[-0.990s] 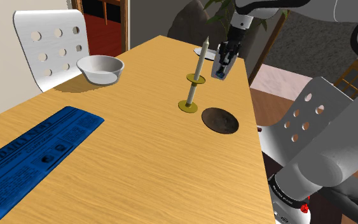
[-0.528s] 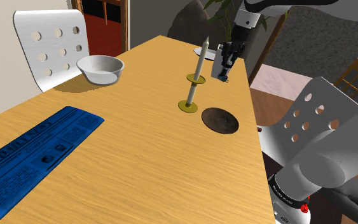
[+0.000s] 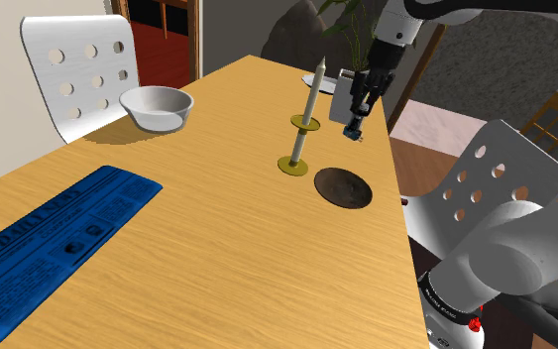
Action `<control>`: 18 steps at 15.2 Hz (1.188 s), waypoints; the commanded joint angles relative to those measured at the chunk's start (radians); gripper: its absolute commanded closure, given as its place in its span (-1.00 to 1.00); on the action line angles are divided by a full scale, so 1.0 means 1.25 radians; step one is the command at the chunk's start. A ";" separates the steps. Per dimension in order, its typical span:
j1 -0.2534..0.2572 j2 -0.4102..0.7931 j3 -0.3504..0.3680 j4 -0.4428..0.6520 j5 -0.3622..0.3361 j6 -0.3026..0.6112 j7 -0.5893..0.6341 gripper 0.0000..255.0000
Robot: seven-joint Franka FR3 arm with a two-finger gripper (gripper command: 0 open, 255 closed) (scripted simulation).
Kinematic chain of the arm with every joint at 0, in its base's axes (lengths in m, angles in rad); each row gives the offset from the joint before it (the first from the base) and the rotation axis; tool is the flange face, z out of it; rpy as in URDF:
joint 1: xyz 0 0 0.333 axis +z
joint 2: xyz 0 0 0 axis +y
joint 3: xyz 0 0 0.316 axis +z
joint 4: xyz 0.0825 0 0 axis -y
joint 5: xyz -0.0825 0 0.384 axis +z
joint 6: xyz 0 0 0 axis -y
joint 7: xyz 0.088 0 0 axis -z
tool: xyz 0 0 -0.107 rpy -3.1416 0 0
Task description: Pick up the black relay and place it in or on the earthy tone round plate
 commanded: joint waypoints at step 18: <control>0.046 -0.194 0.099 -0.222 0.054 0.031 0.120 1.00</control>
